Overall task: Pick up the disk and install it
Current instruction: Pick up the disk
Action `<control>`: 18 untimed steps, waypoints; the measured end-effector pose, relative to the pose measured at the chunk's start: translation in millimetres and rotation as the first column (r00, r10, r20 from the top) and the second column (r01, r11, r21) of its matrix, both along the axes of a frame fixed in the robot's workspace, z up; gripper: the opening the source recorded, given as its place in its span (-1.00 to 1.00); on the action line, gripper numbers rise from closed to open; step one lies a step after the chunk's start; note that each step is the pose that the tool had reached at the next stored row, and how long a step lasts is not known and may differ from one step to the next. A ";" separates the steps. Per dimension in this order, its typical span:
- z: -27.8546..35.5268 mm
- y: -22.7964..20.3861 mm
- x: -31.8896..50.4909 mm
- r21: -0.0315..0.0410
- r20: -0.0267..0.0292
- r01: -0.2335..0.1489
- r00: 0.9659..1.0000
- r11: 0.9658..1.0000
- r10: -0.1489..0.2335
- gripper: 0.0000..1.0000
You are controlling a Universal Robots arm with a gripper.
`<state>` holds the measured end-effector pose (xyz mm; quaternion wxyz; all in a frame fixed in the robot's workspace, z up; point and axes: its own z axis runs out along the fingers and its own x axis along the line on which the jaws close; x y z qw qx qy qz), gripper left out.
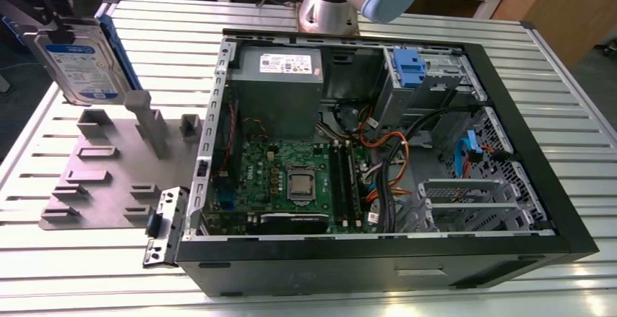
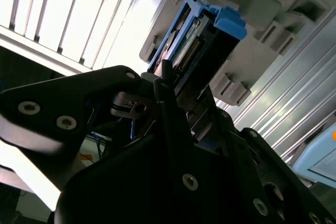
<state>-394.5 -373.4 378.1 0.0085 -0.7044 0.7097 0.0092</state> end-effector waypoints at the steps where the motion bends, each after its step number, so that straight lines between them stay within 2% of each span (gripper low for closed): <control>1: 0.7 0.0 0.0 0.000 0.000 0.000 1.000 1.000 0.000 -0.31; 18: 26.4 0.0 0.0 0.000 0.000 0.000 1.000 1.000 0.000 -0.31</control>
